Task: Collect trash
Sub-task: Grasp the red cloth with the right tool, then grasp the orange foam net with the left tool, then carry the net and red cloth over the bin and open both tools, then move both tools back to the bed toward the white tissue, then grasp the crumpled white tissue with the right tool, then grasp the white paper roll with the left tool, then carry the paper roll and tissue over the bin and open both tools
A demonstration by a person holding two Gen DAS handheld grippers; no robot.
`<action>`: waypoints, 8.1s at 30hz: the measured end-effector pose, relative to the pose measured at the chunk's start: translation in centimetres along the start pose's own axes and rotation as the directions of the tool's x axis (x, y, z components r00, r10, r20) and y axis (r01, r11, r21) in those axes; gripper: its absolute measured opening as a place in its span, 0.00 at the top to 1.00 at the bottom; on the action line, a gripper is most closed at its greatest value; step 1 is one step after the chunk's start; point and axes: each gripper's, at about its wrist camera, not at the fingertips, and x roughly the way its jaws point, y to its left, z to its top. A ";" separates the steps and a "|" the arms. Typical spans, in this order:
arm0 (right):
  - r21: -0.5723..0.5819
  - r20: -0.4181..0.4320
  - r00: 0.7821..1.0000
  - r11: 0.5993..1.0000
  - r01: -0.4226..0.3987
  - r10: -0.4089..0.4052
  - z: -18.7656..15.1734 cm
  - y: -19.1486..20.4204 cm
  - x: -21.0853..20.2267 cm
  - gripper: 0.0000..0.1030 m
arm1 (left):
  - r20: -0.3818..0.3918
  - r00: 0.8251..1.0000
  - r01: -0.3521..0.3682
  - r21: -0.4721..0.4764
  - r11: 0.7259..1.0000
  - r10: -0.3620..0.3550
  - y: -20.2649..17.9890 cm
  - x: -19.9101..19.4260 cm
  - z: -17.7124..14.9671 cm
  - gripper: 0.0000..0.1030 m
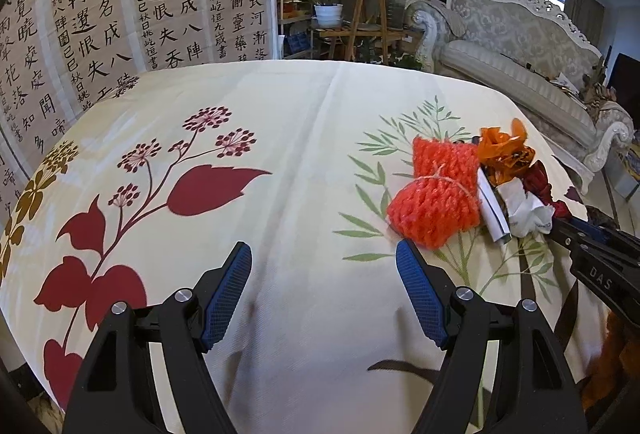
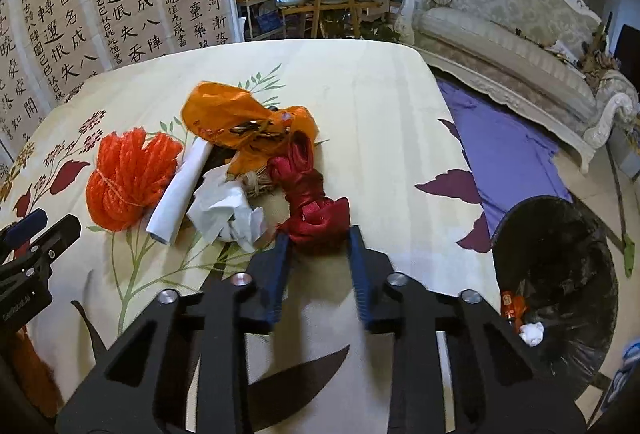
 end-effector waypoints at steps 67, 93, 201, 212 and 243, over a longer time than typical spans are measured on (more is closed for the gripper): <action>0.186 0.107 0.979 0.970 0.154 -0.176 -4.6 -8.9 -8.7 0.79 | 0.054 0.951 0.289 0.199 0.936 -0.305 -13.8 -5.4 -2.0 0.53; 0.382 0.080 0.947 0.887 0.259 -0.310 -7.6 -21.6 -9.3 0.79 | -0.013 0.913 0.379 0.390 0.839 -0.407 -29.0 -2.5 -1.6 0.53; 0.052 0.049 0.998 0.998 0.043 -0.046 0.1 -3.2 -1.0 0.74 | -0.001 0.998 0.062 0.063 0.996 -0.062 -7.7 1.5 2.5 0.26; 0.066 0.050 0.999 0.998 0.011 -0.015 0.0 -4.1 -1.1 0.74 | -0.075 0.991 0.114 0.098 0.989 -0.107 -8.7 3.1 2.1 0.77; 0.100 0.097 0.993 0.993 0.063 -0.073 -2.8 -4.4 -6.3 0.74 | -0.015 0.983 0.184 0.111 0.977 -0.184 -7.5 -2.5 -1.7 0.89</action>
